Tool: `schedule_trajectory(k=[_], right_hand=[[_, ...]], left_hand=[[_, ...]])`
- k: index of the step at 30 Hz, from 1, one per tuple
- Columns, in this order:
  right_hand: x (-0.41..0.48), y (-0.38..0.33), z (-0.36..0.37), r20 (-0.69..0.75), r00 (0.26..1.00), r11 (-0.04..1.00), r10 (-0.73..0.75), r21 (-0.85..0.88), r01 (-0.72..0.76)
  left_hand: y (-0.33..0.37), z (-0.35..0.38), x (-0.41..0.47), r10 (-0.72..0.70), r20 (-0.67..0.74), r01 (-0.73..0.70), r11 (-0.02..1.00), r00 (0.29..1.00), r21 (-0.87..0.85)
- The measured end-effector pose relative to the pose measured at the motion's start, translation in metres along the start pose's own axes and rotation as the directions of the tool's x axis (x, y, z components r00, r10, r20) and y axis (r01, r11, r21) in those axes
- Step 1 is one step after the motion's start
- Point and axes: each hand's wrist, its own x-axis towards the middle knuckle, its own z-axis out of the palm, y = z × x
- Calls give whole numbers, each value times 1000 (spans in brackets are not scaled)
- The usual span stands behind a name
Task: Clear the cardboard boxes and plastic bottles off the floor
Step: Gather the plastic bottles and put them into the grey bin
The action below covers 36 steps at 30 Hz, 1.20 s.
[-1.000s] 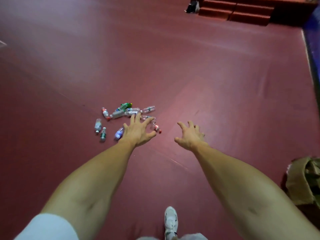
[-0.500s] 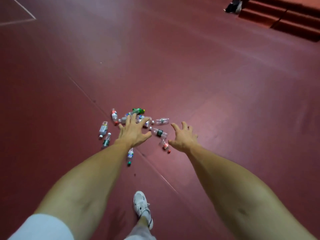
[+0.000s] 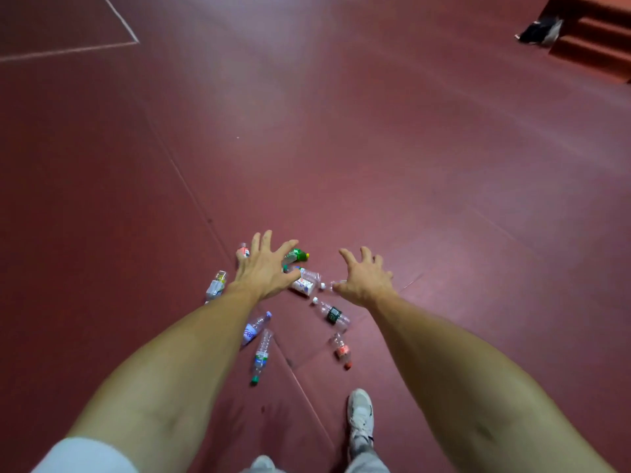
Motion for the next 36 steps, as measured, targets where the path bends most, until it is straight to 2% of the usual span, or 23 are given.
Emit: schedule_trajectory(k=[3,7,11,19,26,30,36], right_hand=[[52,11,-21,17,996,995,-91,-46,92],[114,17,-44,39,966,935,-254,-248,256],[161,6,-57,52,929,881,-366,-301,364],[237,-23,-47,110,914,862,-392,-304,406],[272,-69,-39,168,910,835,-378,-363,414],[291,-98,-37,174,907,828,-384,-370,422],[330,-123,-25,266,856,751,-444,-411,517]], left_hand=[[11,-5,35,-80,20,81,997,997,-13],[29,-11,76,-168,-9,167,984,986,-54],[31,-14,104,-252,-22,250,965,967,-77],[-9,-16,162,-320,-20,317,944,947,-88],[-56,-10,205,-295,52,299,942,954,-152],[-82,-19,229,-300,31,300,933,953,-200],[-112,-15,246,-375,53,378,905,925,-194]])
